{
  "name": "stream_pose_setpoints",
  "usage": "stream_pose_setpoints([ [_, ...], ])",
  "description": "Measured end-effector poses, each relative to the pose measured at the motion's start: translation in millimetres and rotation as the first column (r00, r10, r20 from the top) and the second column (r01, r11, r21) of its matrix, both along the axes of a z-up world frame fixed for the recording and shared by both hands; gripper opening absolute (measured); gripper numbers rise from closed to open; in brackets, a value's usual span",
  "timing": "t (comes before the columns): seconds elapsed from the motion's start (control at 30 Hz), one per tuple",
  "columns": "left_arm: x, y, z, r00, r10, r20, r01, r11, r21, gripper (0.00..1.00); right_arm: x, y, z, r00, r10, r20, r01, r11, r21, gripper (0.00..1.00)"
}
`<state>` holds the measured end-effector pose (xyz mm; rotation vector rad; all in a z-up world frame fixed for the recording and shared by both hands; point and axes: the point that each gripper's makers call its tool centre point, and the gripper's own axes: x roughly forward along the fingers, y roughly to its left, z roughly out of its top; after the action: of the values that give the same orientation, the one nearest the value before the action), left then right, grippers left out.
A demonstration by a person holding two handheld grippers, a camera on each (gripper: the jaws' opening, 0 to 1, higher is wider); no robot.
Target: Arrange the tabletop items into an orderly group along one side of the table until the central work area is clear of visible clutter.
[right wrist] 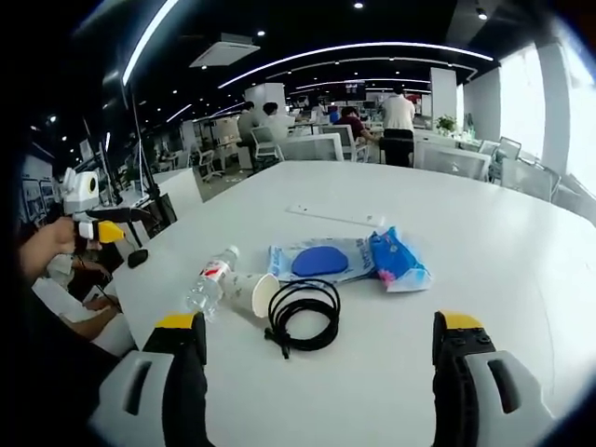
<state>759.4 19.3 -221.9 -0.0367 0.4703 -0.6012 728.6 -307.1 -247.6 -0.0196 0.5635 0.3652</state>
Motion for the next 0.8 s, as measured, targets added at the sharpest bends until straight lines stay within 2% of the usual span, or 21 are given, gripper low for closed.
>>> stream_pose_setpoints([
  [0.1, 0.9, 1.9, 0.0, 1.000, 0.006, 0.000, -0.006, 1.000, 0.000, 0.97, 2.3, 1.7, 3.2, 1.000, -0.001, 0.014, 0.001, 1.000, 0.010, 0.99],
  [0.4, 10.6, 6.3, -0.7, 1.000, 0.023, -0.017, -0.023, 1.000, 0.010, 0.96, 1.6, 5.8, -0.7, 1.000, 0.003, 0.005, -0.003, 1.000, 0.004, 0.99],
  [0.57, 15.8, -1.0, -4.8, 0.999, 0.020, -0.044, -0.019, 1.000, 0.008, 0.97, 1.6, 4.1, -3.7, 1.000, -0.004, 0.003, 0.004, 1.000, 0.002, 0.98],
  [0.67, 20.1, -3.4, -12.7, 0.997, 0.024, -0.079, -0.022, 0.999, 0.025, 0.97, 0.8, 4.8, -4.5, 1.000, -0.009, 0.003, 0.009, 1.000, 0.004, 0.98],
  [0.8, 27.5, -2.2, -19.3, 0.994, 0.041, -0.099, -0.037, 0.998, 0.042, 0.95, -1.4, 3.4, -5.9, 1.000, -0.015, 0.000, 0.015, 1.000, -0.008, 0.97],
])
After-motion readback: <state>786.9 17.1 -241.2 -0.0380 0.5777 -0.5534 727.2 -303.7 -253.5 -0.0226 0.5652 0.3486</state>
